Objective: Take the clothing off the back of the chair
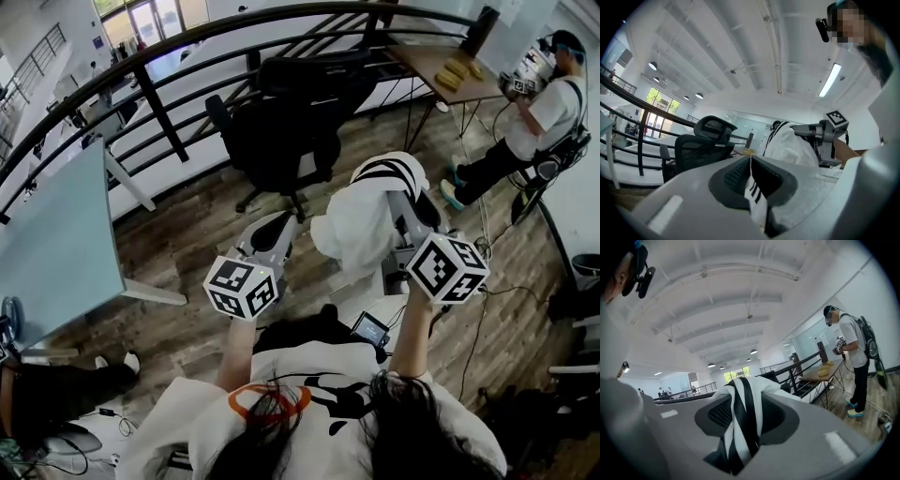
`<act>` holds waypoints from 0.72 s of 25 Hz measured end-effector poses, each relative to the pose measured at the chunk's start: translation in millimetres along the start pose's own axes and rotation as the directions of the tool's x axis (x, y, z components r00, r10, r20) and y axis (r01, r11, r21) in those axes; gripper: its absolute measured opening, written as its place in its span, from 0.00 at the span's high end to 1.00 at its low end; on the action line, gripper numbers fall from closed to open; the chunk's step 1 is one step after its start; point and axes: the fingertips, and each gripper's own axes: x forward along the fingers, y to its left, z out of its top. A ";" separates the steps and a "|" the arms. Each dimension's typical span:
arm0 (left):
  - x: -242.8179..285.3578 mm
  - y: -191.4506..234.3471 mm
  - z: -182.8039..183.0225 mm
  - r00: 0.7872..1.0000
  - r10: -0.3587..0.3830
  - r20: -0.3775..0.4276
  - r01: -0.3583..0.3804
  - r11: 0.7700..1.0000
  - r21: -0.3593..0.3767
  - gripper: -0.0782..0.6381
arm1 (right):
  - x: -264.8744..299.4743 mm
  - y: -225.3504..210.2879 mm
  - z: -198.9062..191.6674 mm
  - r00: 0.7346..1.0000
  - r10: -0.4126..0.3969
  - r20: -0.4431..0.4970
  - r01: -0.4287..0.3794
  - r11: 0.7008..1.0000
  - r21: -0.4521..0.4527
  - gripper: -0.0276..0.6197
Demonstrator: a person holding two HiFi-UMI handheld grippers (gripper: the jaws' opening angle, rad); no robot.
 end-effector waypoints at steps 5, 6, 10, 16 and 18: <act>4.7 -8.9 -3.6 1.000 0.021 0.003 -0.021 1.000 -0.006 0.89 | -4.0 -11.7 -0.5 1.000 0.015 -0.016 -0.015 1.000 -0.005 0.70; 5.4 -9.4 -2.0 0.999 0.031 0.007 -0.031 1.000 -0.003 0.89 | -4.3 -13.9 -0.9 1.000 0.023 -0.022 -0.023 1.000 -0.004 0.70; 3.5 -18.6 5.0 0.996 0.084 0.039 -0.084 0.996 0.003 0.89 | -11.7 -20.3 -0.3 0.996 0.074 -0.043 -0.074 0.997 -0.008 0.70; 10.4 -55.1 -12.6 0.988 0.146 0.046 -0.146 0.989 -0.004 0.89 | -31.9 -46.0 -7.6 0.986 0.142 -0.091 -0.144 0.989 -0.018 0.71; 16.3 -68.2 -17.9 0.987 0.155 0.044 -0.155 0.988 -0.004 0.89 | -38.9 -55.6 -8.7 0.983 0.151 -0.105 -0.155 0.987 -0.030 0.70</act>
